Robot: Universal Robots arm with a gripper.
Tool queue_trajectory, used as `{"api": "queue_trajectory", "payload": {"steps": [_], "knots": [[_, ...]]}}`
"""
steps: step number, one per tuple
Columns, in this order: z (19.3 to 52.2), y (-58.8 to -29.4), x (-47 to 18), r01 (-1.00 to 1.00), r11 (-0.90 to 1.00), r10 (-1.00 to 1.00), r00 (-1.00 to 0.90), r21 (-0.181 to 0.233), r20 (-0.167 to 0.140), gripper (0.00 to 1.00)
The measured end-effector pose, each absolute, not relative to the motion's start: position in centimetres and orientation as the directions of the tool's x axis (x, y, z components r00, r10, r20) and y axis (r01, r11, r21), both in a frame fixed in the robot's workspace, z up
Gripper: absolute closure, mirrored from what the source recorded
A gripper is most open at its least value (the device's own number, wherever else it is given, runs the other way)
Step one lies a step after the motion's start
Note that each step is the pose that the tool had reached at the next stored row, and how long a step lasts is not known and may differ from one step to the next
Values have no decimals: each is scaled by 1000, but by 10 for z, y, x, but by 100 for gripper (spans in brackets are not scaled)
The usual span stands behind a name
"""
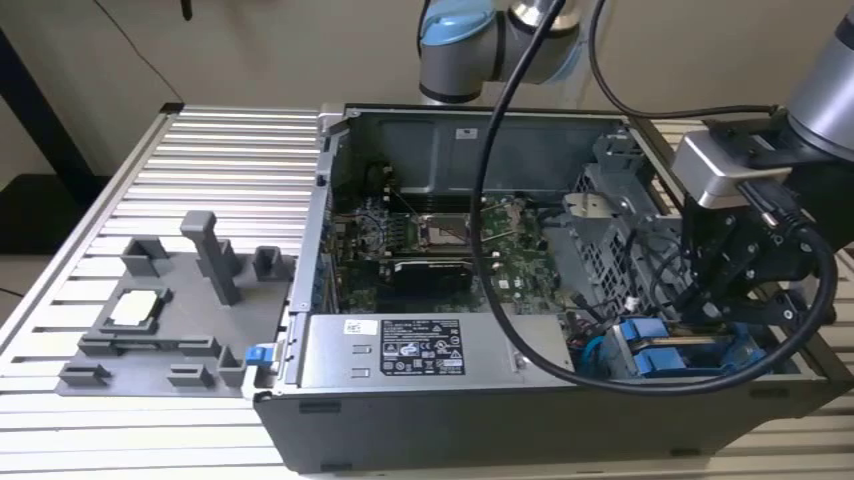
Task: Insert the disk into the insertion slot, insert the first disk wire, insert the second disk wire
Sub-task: 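Insert the second disk wire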
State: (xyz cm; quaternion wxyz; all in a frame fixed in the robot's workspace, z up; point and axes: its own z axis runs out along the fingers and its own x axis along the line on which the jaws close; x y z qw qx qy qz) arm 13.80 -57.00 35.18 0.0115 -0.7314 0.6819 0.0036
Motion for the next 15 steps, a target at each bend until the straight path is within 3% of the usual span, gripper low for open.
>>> {"api": "queue_trajectory", "payload": {"steps": [7,15], "knots": [[345,-570,143,-998,-70,-997,70,9,-24,84],[342,-570,147,-998,-60,-997,59,9,-48,84]]}}
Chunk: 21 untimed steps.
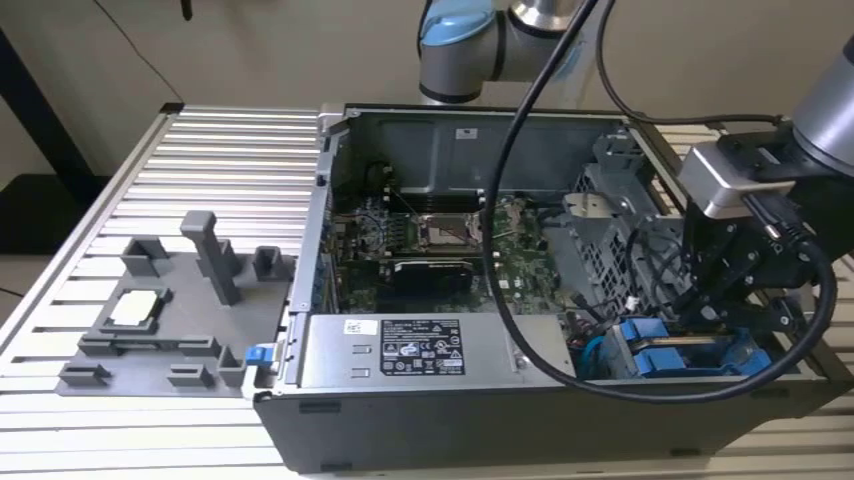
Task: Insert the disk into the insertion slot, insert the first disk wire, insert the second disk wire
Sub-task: 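Insert the second disk wire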
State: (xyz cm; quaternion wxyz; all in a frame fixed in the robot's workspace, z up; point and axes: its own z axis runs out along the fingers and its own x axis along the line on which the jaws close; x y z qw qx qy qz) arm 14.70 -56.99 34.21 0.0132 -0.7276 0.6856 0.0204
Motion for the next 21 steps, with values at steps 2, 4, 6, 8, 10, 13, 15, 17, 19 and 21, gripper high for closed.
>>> {"api": "queue_trajectory", "payload": {"steps": [2,4,6,8,10,13,15,17,19,21], "knots": [[341,-570,148,-999,-49,-998,48,9,-47,84],[339,-570,148,-999,-39,-998,38,9,-49,84],[338,-570,148,-1000,-28,-998,27,9,-48,84],[337,-570,149,-1000,-18,-999,17,9,-47,84],[336,-570,149,-1000,-12,-999,12,10,-46,84],[337,-570,149,-1000,-12,-999,12,14,-49,82],[343,-570,149,-1000,-12,-999,11,19,-48,75],[350,-570,149,-1000,-12,-999,11,22,-48,75],[359,-570,149,-1000,-12,-999,11,24,-48,75],[367,-570,149,-1000,-11,-999,10,24,-48,75]]}}
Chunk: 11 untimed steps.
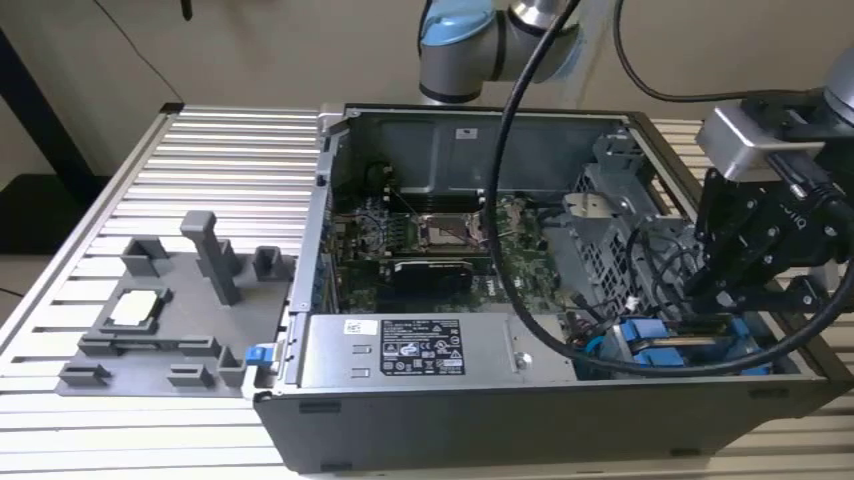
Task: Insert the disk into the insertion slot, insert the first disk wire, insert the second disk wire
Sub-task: 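Insert the second disk wire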
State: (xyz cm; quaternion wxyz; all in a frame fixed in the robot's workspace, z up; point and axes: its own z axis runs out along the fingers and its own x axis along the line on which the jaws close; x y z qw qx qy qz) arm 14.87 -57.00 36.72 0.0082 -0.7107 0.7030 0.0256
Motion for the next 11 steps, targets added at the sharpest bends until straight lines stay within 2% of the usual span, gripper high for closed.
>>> {"api": "queue_trajectory", "payload": {"steps": [4,11], "knots": [[379,-570,149,-1000,-11,-999,10,25,-48,75],[380,-570,149,-1000,-11,-999,10,25,-48,75]]}}
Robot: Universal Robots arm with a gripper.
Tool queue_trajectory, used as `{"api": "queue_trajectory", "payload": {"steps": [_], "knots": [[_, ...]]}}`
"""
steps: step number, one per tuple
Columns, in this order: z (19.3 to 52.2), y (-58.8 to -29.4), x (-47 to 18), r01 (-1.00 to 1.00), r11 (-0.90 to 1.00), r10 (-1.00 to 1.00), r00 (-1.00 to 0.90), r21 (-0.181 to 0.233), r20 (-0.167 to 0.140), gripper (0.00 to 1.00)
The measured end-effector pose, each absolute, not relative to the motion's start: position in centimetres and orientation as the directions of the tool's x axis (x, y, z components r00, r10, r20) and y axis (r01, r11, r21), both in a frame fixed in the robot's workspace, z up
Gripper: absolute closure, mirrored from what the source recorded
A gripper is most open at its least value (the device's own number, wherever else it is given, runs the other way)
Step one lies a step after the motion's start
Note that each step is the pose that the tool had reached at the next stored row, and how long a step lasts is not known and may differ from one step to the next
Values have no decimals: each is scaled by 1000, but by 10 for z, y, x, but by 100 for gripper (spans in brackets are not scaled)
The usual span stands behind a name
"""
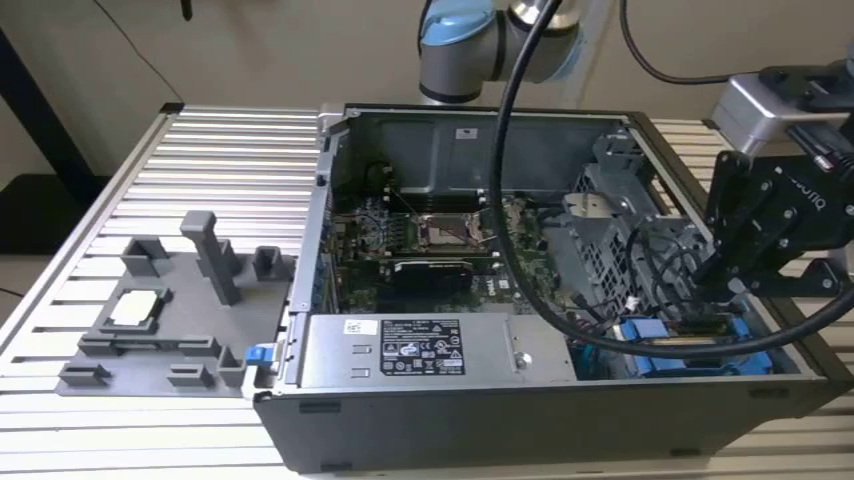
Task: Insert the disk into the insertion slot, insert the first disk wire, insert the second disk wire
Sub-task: 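Insert the second disk wire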
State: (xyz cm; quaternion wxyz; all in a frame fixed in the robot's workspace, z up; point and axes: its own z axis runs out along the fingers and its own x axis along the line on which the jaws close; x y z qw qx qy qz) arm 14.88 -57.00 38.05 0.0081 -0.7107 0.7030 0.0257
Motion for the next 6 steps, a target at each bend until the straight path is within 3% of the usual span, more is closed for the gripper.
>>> {"api": "queue_trajectory", "payload": {"steps": [6], "knots": [[382,-570,149,-1000,-11,-999,10,25,-48,75]]}}
